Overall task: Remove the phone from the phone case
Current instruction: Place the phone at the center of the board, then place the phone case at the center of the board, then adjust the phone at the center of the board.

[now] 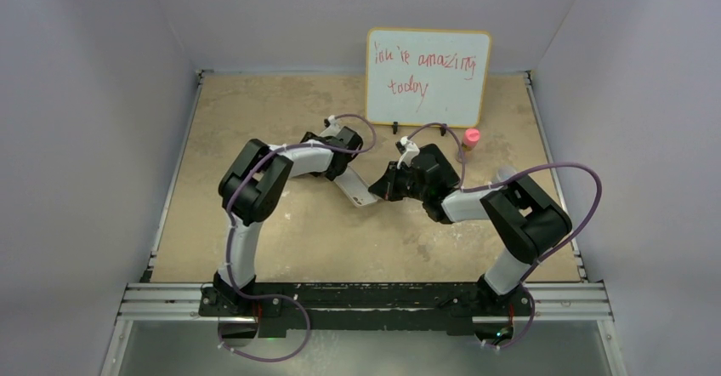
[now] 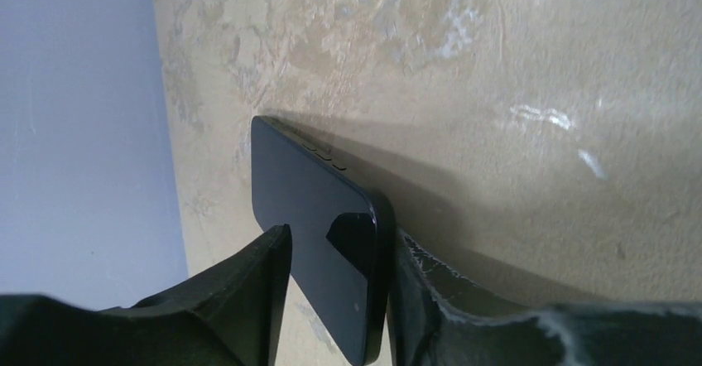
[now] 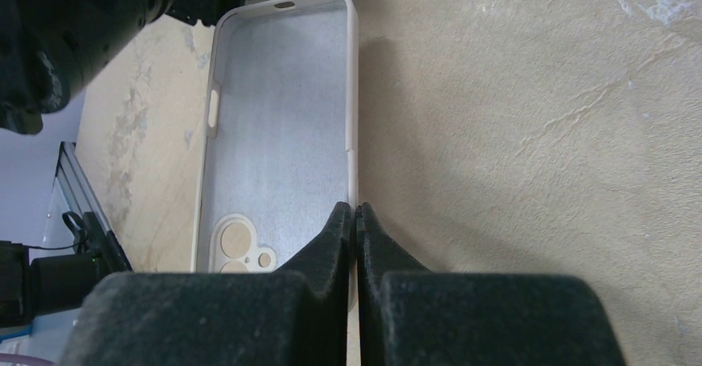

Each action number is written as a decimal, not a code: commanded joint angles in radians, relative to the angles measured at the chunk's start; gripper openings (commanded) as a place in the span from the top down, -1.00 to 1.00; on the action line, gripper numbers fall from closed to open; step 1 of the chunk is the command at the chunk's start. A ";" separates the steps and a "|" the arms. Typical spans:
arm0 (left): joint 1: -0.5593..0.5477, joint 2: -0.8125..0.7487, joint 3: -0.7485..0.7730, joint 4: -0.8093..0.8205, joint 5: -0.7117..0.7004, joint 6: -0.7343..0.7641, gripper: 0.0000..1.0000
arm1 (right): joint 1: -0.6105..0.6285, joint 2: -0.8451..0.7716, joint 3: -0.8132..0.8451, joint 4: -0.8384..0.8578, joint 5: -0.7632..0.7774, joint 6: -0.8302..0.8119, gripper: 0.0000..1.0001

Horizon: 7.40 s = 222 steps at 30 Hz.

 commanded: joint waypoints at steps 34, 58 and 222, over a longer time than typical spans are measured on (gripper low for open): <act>0.049 -0.633 -0.374 0.240 0.561 -0.293 -0.44 | -0.003 -0.030 0.013 0.026 -0.016 -0.032 1.00; -0.059 -0.713 -0.703 0.799 1.025 -0.804 -0.33 | -0.002 -0.063 -0.004 0.054 0.022 -0.052 1.00; 0.195 -1.582 -0.513 -0.006 0.663 -0.026 -0.97 | -0.366 -0.050 0.267 -0.725 0.105 -0.424 -0.97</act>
